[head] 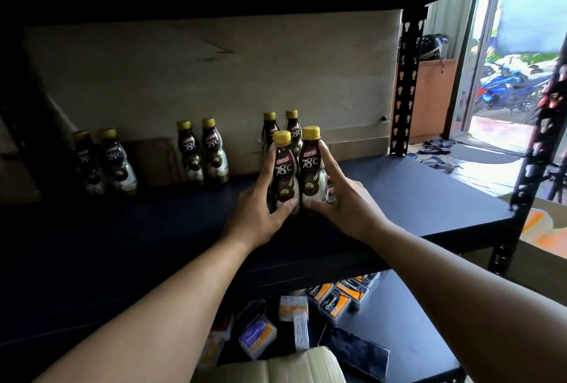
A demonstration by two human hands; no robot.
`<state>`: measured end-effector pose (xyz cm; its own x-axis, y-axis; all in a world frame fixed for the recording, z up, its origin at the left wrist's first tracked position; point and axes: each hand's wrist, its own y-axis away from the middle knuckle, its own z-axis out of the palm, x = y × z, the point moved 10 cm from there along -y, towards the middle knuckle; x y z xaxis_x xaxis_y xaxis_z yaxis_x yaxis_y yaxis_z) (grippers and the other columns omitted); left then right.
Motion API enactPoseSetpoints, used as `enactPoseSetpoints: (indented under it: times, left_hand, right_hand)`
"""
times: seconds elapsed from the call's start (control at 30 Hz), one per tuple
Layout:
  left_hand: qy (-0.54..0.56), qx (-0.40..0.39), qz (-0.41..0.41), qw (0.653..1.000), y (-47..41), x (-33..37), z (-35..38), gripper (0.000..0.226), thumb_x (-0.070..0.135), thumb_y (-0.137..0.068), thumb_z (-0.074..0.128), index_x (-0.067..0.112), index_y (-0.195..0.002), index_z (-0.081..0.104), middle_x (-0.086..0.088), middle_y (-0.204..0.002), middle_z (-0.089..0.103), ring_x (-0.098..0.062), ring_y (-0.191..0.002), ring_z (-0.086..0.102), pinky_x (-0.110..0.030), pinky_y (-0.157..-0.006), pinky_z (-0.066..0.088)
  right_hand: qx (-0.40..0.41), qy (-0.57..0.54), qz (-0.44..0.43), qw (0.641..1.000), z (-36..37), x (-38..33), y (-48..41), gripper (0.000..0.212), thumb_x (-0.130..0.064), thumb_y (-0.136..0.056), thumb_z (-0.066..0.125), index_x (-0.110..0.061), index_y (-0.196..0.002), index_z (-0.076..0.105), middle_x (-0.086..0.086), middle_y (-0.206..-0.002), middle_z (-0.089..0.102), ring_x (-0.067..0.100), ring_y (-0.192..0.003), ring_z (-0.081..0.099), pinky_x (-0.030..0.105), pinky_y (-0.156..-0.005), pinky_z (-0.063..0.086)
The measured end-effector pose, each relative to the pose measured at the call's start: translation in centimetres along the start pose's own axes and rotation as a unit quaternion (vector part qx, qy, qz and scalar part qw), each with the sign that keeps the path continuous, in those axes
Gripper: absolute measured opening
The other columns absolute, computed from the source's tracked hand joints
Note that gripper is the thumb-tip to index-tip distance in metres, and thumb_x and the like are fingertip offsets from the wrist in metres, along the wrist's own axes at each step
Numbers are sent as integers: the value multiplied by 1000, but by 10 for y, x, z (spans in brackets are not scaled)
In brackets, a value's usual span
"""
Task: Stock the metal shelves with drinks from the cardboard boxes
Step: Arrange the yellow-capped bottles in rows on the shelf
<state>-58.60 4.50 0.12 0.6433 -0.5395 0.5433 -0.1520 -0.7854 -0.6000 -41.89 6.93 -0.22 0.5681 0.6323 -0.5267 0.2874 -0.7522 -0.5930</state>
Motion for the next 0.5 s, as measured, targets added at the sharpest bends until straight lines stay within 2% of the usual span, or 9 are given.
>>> enactPoseSetpoints:
  times: [0.13,0.2,0.37,0.5]
  left_hand:
    - [-3,-27,4,1000,-8,-2,9,104,32,-94,69,65,-147,-14,3,-155,47,-16,-131,55,-38,-108,48]
    - [-3,-48,6,999,-16,0,19,105,30,-96,68,64,-147,-18,3,-160,39,-16,-137,49,-42,-111,45]
    - [4,-69,4,998,-42,4,53,105,29,-97,67,66,-144,-19,5,-165,26,-17,-145,38,-38,-115,35]
    - [13,-67,9,998,-66,9,80,103,31,-97,66,64,-146,-19,6,-167,19,-15,-149,30,-38,-119,29]
  right_hand:
    - [-15,6,-1,1000,0,10,-7,117,-31,-89,79,-65,-151,-14,7,-126,70,26,-100,71,51,-92,57]
    - [-18,18,2,1000,-5,19,-11,118,-31,-89,80,-64,-150,-16,9,-123,71,28,-99,72,51,-92,57]
    - [-18,46,20,999,-25,51,-18,120,-32,-88,79,-61,-151,-19,11,-127,71,30,-100,72,51,-92,56]
    - [-16,31,38,999,-41,84,-27,120,-33,-87,80,-67,-148,-17,10,-117,73,29,-92,73,51,-91,56]
